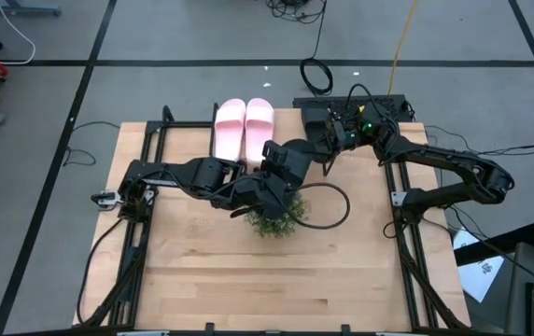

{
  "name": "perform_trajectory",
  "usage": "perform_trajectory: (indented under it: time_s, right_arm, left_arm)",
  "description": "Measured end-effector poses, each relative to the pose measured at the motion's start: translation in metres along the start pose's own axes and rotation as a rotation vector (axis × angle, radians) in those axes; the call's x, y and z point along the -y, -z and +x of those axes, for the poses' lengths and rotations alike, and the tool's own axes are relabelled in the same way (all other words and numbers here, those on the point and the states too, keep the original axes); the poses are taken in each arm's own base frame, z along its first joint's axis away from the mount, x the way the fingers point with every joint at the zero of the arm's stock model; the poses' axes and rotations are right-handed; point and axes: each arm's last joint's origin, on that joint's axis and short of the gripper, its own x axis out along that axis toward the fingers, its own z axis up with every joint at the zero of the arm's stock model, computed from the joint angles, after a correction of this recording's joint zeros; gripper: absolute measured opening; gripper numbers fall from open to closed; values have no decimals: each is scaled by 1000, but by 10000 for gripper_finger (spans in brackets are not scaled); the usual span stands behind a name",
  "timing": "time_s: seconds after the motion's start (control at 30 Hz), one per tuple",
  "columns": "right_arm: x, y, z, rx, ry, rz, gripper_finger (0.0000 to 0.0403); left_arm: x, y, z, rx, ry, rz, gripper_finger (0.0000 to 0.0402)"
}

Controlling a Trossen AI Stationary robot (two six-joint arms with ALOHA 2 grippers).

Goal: Pick and place slides into the shelf
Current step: Put the black slipper on the shelf

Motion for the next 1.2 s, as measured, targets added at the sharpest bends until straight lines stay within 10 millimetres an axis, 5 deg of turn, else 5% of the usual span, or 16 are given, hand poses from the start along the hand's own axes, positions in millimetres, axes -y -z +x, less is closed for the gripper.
perform_trajectory:
  time_s: [0.3,0.63,1.2]
  right_arm:
    - [-2,-1,0,11,-15,-20,30]
    - [-8,-1,0,19,-53,-50,30]
    - [-8,-6,-6,9,-57,-12,30]
  left_arm:
    - [-4,5,5,-32,-15,-4,99]
    - [13,-3,30,-107,-21,92,99]
    - [8,-6,4,-108,-106,61,99]
